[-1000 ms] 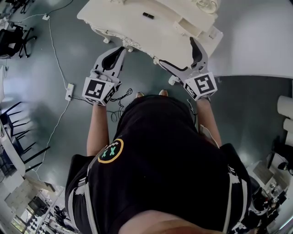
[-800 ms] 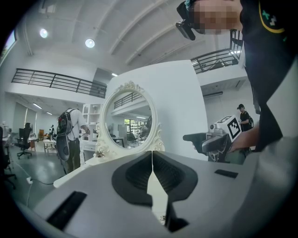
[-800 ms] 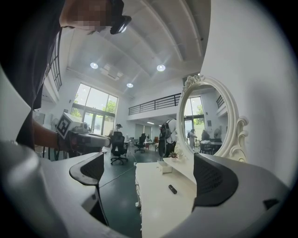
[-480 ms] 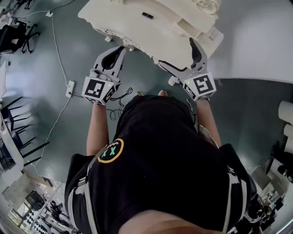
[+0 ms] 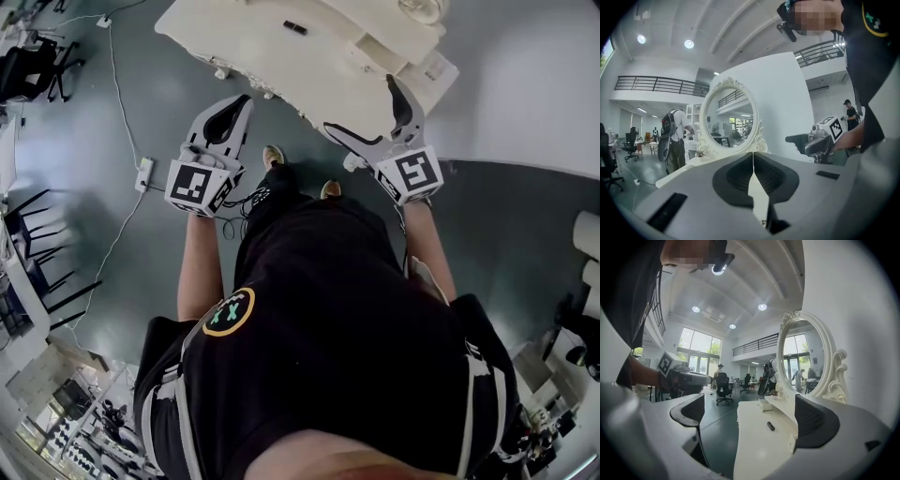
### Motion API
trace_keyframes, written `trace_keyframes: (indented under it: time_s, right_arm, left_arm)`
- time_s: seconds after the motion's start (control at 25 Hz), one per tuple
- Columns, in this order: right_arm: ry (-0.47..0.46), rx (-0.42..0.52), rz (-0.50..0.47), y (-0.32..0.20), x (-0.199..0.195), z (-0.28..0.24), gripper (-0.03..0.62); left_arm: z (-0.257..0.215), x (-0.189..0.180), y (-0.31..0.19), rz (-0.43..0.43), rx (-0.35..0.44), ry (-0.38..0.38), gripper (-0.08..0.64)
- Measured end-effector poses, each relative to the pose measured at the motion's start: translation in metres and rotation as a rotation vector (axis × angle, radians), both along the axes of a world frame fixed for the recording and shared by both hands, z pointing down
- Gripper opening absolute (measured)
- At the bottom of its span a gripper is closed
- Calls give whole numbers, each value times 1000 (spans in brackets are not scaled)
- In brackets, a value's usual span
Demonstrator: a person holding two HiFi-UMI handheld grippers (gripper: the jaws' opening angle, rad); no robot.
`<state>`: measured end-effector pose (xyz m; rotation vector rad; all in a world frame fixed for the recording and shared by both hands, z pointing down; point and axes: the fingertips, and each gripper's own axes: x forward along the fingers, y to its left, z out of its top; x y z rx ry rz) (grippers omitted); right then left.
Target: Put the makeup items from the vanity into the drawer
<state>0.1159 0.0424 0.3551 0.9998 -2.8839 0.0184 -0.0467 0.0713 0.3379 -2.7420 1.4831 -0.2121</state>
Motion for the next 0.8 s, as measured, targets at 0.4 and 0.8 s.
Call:
trace_keyframes:
  time_s: [0.4, 0.8]
  right_arm:
    - [19, -5, 48, -70, -37, 13, 598]
    - [95, -38, 108, -168, -110, 29, 598]
  left_arm:
    - [18, -41, -79, 50, -11, 27, 25]
    - [39, -103, -191, 168, -30, 19, 25]
